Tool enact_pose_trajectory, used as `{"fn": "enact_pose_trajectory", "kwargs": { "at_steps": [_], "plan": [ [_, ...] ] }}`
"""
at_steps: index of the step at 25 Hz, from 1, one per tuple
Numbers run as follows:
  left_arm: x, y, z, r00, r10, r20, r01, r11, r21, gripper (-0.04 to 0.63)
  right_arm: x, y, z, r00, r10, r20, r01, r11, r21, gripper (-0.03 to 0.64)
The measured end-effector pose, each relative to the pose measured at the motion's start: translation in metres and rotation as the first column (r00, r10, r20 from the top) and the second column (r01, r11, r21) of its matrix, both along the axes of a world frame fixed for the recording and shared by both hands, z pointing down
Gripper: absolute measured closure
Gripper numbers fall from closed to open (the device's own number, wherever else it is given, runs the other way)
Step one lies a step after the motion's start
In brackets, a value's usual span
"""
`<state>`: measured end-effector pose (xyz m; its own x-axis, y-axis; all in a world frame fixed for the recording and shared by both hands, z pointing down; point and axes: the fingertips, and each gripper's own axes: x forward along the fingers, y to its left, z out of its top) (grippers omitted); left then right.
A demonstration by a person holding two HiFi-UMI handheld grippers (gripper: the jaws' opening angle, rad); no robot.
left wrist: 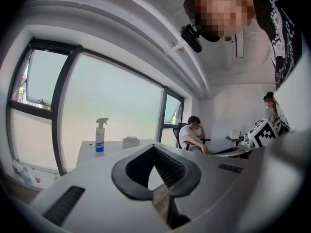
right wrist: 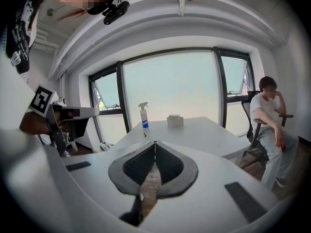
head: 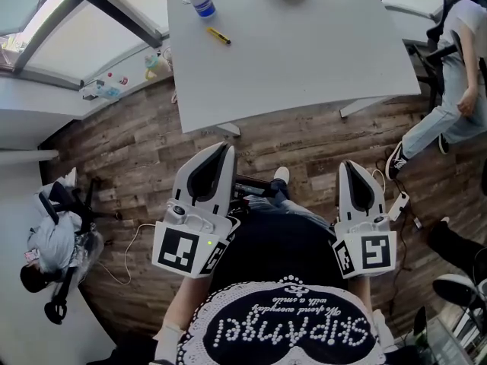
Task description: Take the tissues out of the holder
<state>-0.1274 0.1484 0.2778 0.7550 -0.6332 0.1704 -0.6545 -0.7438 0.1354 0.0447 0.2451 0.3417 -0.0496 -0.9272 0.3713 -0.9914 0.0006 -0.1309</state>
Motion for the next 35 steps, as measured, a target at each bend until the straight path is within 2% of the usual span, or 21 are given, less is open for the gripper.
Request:
{"fn": "enact_pose_trajectory", "kwargs": {
  "at_steps": [11, 21, 35],
  "plan": [
    [0.009, 0.002, -0.012, 1.000, -0.001, 0.013, 0.000, 0.999, 0.039, 0.594, 0.010, 0.003, -0.006, 1.000, 0.008, 0.011, -0.008, 0.999, 0.037, 0.604],
    [0.005, -0.004, -0.005, 0.999, -0.029, 0.012, 0.029, 0.999, 0.022, 0.594, 0.017, -0.003, -0.006, 1.000, 0.012, 0.003, -0.012, 0.999, 0.036, 0.604],
    [0.023, -0.044, -0.003, 0.999, 0.043, -0.006, -0.043, 0.999, 0.003, 0.594, 0.025, -0.029, -0.003, 0.997, 0.072, -0.031, -0.071, 0.997, 0.006, 0.603]
  ]
}}
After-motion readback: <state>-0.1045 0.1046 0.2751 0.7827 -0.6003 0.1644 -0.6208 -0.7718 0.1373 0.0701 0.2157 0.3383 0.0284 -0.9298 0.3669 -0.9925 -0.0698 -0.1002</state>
